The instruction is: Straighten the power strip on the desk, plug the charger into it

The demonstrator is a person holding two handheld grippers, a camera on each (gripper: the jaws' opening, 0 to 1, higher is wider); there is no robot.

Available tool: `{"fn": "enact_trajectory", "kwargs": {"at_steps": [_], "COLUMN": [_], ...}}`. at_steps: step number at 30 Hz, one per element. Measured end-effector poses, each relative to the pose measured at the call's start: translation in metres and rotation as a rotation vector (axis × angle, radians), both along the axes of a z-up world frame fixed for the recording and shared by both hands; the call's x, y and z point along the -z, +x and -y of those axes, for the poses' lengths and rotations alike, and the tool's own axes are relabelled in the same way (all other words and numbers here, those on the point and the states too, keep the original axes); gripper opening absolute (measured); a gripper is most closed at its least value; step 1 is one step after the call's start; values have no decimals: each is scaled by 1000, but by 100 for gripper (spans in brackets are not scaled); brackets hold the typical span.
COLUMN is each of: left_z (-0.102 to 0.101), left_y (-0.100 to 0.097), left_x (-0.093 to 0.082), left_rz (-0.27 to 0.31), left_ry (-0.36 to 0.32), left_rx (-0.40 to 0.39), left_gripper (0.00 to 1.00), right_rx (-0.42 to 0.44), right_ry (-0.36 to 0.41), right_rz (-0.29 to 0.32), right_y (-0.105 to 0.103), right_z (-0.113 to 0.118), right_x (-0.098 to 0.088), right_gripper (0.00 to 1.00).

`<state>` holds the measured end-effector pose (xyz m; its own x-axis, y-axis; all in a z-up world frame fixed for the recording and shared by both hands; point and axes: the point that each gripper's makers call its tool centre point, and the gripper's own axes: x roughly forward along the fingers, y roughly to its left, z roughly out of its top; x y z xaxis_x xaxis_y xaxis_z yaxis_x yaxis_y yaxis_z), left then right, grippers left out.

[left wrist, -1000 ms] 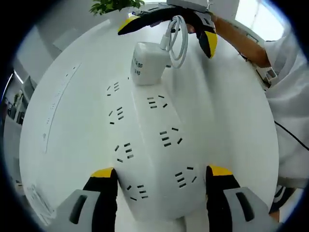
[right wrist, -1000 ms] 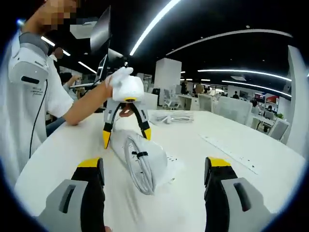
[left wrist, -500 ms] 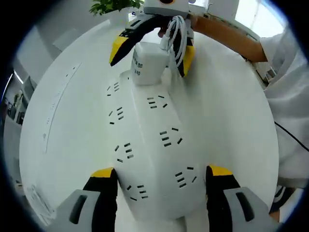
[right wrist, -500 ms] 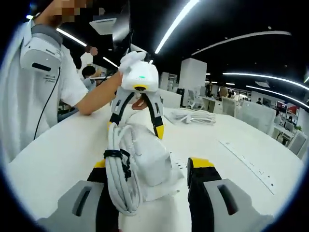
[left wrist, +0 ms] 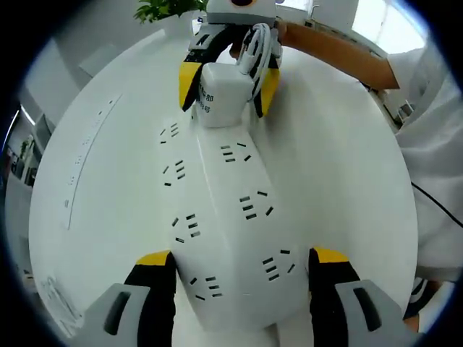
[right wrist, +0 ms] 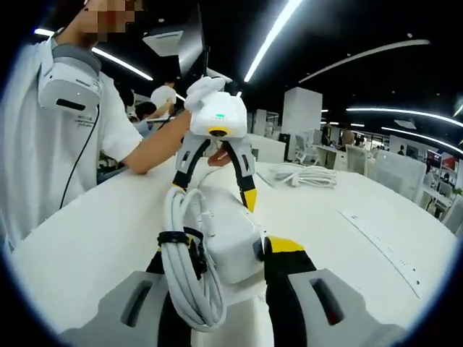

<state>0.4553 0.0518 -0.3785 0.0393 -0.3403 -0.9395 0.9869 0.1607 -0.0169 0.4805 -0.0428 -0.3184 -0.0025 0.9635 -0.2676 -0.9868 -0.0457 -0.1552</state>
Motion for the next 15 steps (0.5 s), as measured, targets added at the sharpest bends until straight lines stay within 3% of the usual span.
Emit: {"fn": "enact_trajectory", "kwargs": {"at_steps": [1,2,5,15], "left_z": [0,0,-1,-1], "left_y": [0,0,1,3], "left_x": [0,0,0,1], "left_rz": [0,0,0,0], "left_ry": [0,0,0,-3], "left_rx": [0,0,0,5], "left_gripper": [75,75,75,75], "right_rx": [0,-12,-14,-43], "right_ry": [3,5,36,-1], "right_rz": [17,76,33,54], "right_y": [-1,1,0,-6], "right_z": [0,0,0,-4], "right_x": [0,-1,-1,-4], "right_gripper": [33,32,31,30]}}
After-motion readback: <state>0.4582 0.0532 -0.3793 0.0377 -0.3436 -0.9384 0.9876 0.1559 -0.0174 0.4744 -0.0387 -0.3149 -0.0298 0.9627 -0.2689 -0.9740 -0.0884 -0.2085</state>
